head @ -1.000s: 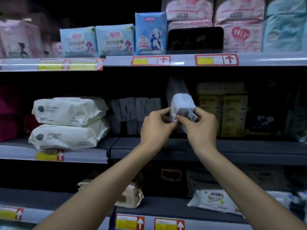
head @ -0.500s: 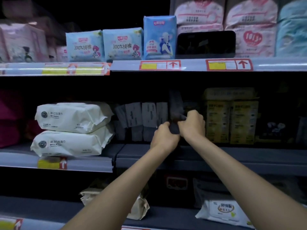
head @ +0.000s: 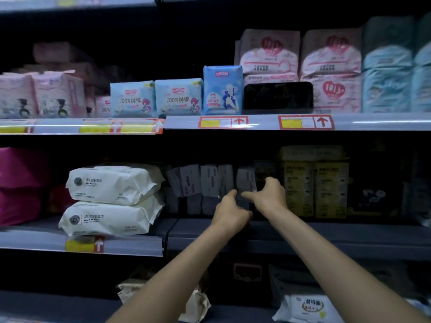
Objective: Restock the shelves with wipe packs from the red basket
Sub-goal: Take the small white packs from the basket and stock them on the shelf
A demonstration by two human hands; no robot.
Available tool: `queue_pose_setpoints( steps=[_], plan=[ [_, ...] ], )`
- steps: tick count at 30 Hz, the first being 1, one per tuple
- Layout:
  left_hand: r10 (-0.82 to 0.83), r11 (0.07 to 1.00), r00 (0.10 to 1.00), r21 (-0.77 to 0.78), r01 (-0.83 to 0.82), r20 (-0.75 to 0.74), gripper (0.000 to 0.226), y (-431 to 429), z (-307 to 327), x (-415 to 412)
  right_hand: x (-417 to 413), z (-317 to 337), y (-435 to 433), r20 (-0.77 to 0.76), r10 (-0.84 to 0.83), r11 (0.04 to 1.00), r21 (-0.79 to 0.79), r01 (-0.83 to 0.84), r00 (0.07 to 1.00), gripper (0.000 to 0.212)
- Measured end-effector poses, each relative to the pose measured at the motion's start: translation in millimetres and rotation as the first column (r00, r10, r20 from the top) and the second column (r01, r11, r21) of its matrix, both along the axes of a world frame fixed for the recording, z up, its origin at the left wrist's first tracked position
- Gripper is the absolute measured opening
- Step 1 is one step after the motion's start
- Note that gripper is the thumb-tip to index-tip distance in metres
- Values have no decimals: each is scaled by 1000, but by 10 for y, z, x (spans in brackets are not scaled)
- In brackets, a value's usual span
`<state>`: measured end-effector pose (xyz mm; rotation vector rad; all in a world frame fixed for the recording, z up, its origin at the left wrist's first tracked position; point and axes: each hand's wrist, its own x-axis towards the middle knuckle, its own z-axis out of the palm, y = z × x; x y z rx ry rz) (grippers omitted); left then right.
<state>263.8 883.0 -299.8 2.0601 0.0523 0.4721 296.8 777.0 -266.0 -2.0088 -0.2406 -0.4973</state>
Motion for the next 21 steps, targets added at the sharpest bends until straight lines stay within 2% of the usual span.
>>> queue_pose_setpoints(
  steps=[2,4,7,10,13,16,21],
  plan=[
    [3,1000,1000,-6,-3,1,93,0,21,-61,-46,-18,-52,-21,23,999,23,-23,1000,78],
    [2,1000,1000,17,-2,0,93,3,37,-140,-89,-43,-111,-12,43,998,44,-43,999,92],
    [16,990,1000,141,-17,6,95,21,40,-281,-179,-93,-226,8,68,997,22,-69,998,90],
    [52,946,998,320,-57,26,89,54,21,-458,-306,-171,-375,76,67,995,-78,-61,995,81],
    [68,851,997,519,-81,43,84,102,-10,-638,-435,-241,-532,131,84,964,-261,-47,988,80],
    [65,731,996,677,-93,66,81,139,-61,-818,-554,-303,-687,137,115,903,-427,-46,984,92],
    [87,555,993,824,-115,80,87,222,-212,-1084,-794,-459,-868,88,100,765,-644,-20,991,113]
  ],
)
